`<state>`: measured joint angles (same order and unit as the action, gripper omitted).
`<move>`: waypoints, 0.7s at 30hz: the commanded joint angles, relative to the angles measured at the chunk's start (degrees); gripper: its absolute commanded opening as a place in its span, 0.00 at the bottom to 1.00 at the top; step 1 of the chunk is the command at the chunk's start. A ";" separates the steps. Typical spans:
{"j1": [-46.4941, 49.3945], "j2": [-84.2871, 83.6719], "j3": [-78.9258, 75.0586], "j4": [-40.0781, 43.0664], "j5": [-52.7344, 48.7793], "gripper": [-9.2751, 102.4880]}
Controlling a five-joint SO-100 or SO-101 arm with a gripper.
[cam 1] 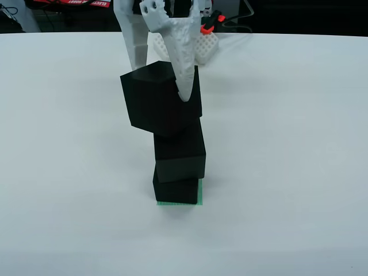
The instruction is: Stack 3 Blocks on the chosen place.
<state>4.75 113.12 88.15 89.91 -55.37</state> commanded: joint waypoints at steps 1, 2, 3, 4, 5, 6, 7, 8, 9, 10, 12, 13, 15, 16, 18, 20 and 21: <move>-1.58 2.46 -2.99 0.18 0.26 0.29; -2.11 2.46 -3.16 0.18 0.26 0.29; -2.46 2.37 -3.34 0.18 0.26 0.29; -2.81 2.29 -3.34 0.18 0.26 0.29; -3.08 2.20 -3.34 0.18 0.35 0.29; -3.08 2.02 -3.43 0.18 0.35 0.29; -3.08 1.85 -3.52 0.18 0.35 0.29; -2.99 1.67 -3.52 0.18 0.35 0.29; -2.90 1.41 -3.52 0.18 0.35 0.29; -2.72 1.14 -3.52 0.18 0.35 0.29; -2.29 0.70 -3.78 0.18 0.35 0.29; -1.93 0.53 -3.87 0.18 0.35 0.29; -1.67 0.09 -3.96 0.18 0.35 0.29; -1.67 -0.09 -3.96 0.18 0.35 0.29; -2.02 -0.35 -3.96 0.18 0.35 0.29; -2.29 -0.35 -3.69 0.18 0.09 0.29; -2.29 -0.35 -3.60 0.18 -0.35 0.29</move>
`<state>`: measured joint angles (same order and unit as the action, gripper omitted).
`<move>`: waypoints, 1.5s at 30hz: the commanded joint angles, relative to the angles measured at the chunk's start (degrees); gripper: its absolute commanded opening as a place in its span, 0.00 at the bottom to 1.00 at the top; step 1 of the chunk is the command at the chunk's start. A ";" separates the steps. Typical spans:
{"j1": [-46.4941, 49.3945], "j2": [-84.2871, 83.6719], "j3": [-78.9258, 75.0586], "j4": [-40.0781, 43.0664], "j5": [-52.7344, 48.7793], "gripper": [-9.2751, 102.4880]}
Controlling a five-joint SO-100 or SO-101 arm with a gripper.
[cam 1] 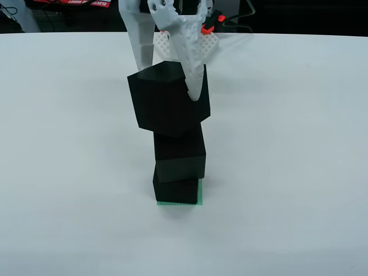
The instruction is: Stack 3 Blocks on the chosen place.
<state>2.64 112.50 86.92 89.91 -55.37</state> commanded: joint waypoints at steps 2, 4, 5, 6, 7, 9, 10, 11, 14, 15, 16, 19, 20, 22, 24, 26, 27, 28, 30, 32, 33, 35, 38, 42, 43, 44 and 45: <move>0.09 -0.53 -2.72 0.18 -0.53 0.29; 0.26 -1.32 -3.16 0.18 -0.53 0.29; 0.26 -1.76 -3.43 0.18 -0.53 0.29; 0.26 -2.11 -3.69 0.18 -0.53 0.29; 0.35 -2.37 -3.87 0.18 -0.53 0.29; 0.35 -2.72 -3.96 0.18 -0.44 0.29; 0.35 -2.81 -3.96 0.18 -0.35 0.29; 0.35 -2.81 -3.87 0.18 -0.35 0.29; 0.35 -2.99 -3.69 0.18 -0.26 0.29; 0.35 -2.99 -3.43 0.18 -0.18 0.29; 0.35 -2.99 -3.16 0.18 -0.18 0.29; 0.53 -2.99 -2.81 0.18 -0.18 0.30; 0.53 -2.99 -2.72 0.18 -0.09 0.31; 0.62 -2.99 -2.72 0.18 0.00 0.32; 0.70 -2.99 -2.72 0.18 0.00 0.34; 0.70 -2.99 -2.72 0.18 0.00 0.34; 0.79 -2.99 -2.72 0.18 -0.09 0.35; 0.88 -2.99 -2.72 0.18 -0.09 0.36; 1.05 -2.99 -2.64 0.18 -0.26 0.38; 1.32 -2.99 -2.55 0.18 -0.44 0.38; 1.49 -2.99 -2.46 0.18 -0.44 0.39; 1.76 -2.90 -2.46 0.18 -0.53 0.39; 2.02 -2.90 -2.37 0.18 -0.53 0.39; 2.20 -2.90 -2.37 0.18 -0.53 0.39; 2.29 -2.90 -2.37 0.18 -0.53 0.39; 2.29 -2.90 -2.37 0.18 -0.53 0.39; 2.46 -2.81 -2.46 0.18 -0.53 0.39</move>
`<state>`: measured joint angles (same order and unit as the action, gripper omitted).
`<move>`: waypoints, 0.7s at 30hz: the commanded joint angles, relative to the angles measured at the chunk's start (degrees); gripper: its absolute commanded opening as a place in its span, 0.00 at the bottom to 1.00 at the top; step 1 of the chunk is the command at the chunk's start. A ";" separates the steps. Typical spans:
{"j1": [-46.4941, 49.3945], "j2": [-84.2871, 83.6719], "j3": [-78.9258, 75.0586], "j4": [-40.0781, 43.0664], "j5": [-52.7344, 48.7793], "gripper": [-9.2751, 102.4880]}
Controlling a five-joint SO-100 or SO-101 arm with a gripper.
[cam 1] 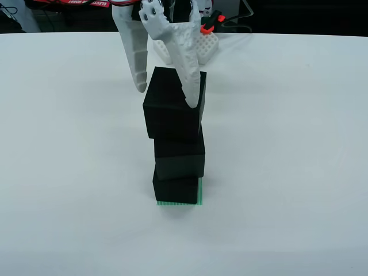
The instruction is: Stack 3 Blocks on the chosen place.
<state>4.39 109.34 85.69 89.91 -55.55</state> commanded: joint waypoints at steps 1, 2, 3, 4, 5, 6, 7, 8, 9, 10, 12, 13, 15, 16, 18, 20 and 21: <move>0.88 0.70 -1.23 0.18 -0.35 0.39; 1.05 1.41 -1.23 0.18 -0.35 0.39; 1.32 2.46 -1.14 0.18 -0.35 0.39; 1.58 3.78 -0.97 0.18 -0.35 0.39; 1.67 5.45 -0.79 0.18 0.00 0.37; 1.67 7.47 -0.62 0.00 0.44 0.31; 1.67 9.58 -0.09 -0.35 0.53 0.27; 1.23 11.78 0.35 -0.62 1.41 0.23; 0.79 13.97 0.62 -0.97 2.90 0.19; 0.44 16.26 0.79 -1.67 4.66 0.16; 0.26 21.01 0.88 -4.39 10.55 0.14; 0.35 23.55 1.14 -5.98 13.89 0.13; 0.79 28.12 3.34 -10.28 20.30 0.11; 1.14 29.62 4.66 -11.78 23.29 0.08; 2.37 34.01 10.63 -15.21 28.56 0.08; 3.16 39.64 19.51 -19.42 32.87 0.08; 3.78 42.63 24.70 -21.71 35.42 0.08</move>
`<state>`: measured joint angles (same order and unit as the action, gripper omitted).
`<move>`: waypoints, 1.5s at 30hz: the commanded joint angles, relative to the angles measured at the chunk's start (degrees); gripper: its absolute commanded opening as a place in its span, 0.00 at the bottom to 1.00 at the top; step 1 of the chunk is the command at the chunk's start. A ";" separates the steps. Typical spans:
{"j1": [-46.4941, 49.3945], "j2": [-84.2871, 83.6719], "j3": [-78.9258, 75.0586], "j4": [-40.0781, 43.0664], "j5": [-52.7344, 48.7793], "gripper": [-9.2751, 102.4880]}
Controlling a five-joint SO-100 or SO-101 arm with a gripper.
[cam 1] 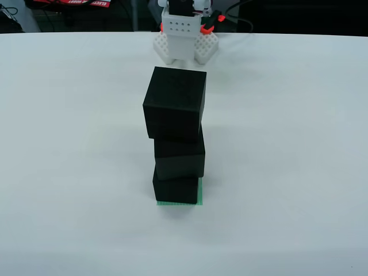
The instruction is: Stack 3 Blocks on the chosen place.
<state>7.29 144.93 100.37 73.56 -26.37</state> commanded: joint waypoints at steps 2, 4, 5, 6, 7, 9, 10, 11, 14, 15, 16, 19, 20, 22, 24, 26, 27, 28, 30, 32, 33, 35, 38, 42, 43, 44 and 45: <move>1.85 12.48 20.74 -10.11 9.05 0.08; 2.11 16.96 31.20 -14.94 10.46 0.08; 1.93 19.07 36.12 -17.84 12.22 0.08; 1.93 21.18 40.52 -20.48 14.24 0.08; 1.93 23.20 44.30 -22.76 15.56 0.08; 1.32 26.72 49.39 -25.14 17.84 0.08; 0.26 28.12 50.89 -25.14 18.37 0.08; -0.70 29.44 52.38 -24.96 19.42 0.08; -3.16 33.49 56.51 -25.31 21.18 0.08; -3.78 35.07 58.10 -25.31 21.80 0.08; -3.96 36.83 59.77 -25.40 22.76 0.08; -4.75 40.87 64.78 -25.58 24.43 0.08; -4.75 41.92 66.36 -25.75 24.79 0.08; -4.66 43.77 68.64 -26.02 25.05 0.08; -4.57 45.79 70.58 -25.93 25.40 0.08; -4.92 47.20 71.81 -25.31 25.84 0.08; -4.92 47.99 72.42 -24.79 26.02 0.08; -5.01 48.96 73.12 -24.35 26.28 0.08; -5.01 50.98 74.97 -23.82 26.54 0.08; -5.10 51.68 76.38 -23.64 26.89 0.08; -5.10 51.68 76.73 -23.64 26.89 0.08; -5.36 51.68 77.61 -23.64 26.89 0.08; -5.98 51.68 78.75 -23.82 26.89 0.08; -6.24 51.68 79.01 -23.91 26.89 0.08; -6.50 51.77 79.01 -23.91 26.89 0.08; -6.59 51.77 79.01 -23.91 26.89 0.08; -6.59 51.77 79.01 -23.91 26.89 0.08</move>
<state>1.14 195.82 177.71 49.83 0.18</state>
